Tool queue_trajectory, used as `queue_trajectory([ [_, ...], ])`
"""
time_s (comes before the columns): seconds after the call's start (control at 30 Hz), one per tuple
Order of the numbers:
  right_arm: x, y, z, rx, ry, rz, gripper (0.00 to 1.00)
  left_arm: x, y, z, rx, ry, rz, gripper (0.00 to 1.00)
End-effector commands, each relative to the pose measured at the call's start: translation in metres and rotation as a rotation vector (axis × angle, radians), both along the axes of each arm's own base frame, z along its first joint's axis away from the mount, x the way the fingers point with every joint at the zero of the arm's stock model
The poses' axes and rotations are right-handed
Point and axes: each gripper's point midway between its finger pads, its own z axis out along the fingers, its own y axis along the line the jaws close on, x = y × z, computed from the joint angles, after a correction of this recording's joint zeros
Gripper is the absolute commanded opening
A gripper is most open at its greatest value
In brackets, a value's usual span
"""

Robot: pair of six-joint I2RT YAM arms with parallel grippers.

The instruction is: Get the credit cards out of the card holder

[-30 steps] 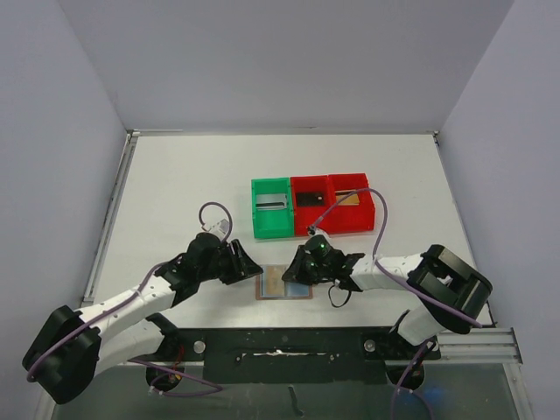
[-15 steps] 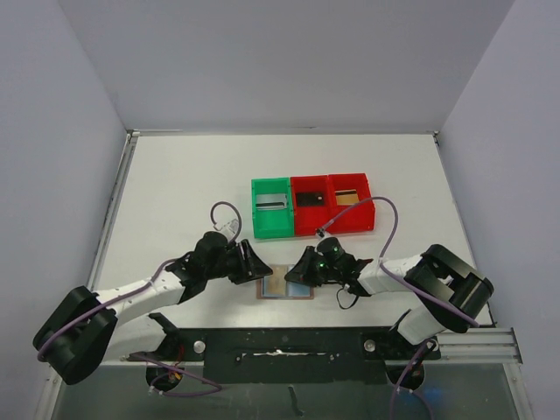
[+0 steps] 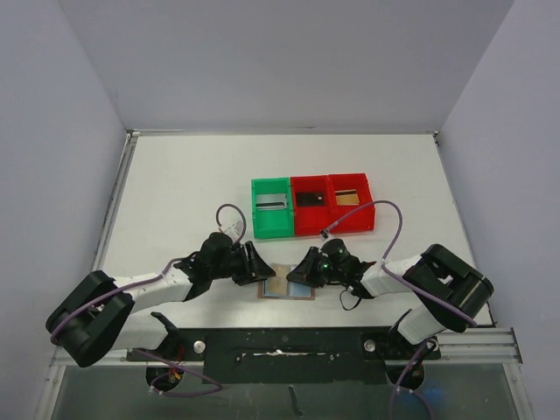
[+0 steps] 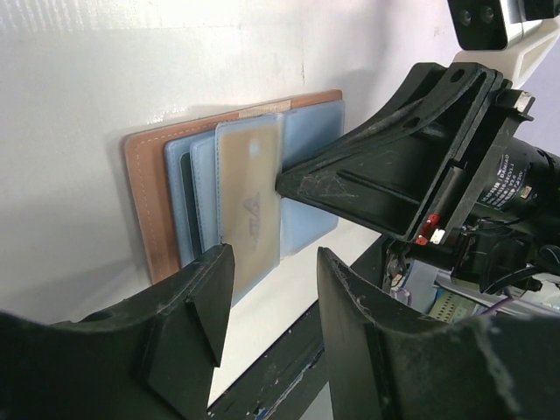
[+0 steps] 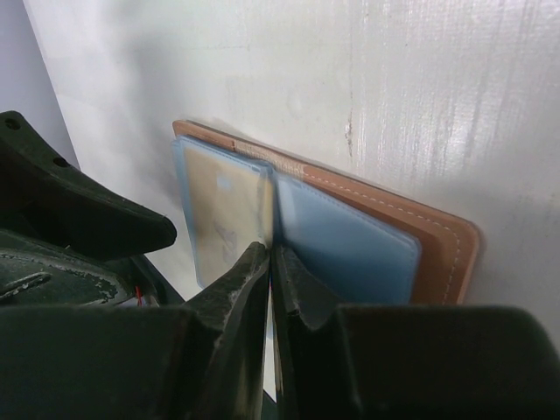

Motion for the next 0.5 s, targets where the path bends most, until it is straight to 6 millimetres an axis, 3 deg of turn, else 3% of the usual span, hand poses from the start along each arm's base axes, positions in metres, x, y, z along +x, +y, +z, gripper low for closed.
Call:
queue_trajectory([
  [0.0, -0.005, -0.014, -0.020, -0.066, 0.035, -0.018, 0.08, 0.008, -0.012, 0.013, -0.061, -0.063, -0.019, 0.41],
  [0.47, -0.006, -0.014, -0.024, -0.074, 0.042, -0.012, 0.07, 0.016, -0.010, -0.003, -0.006, -0.067, 0.001, 0.41],
])
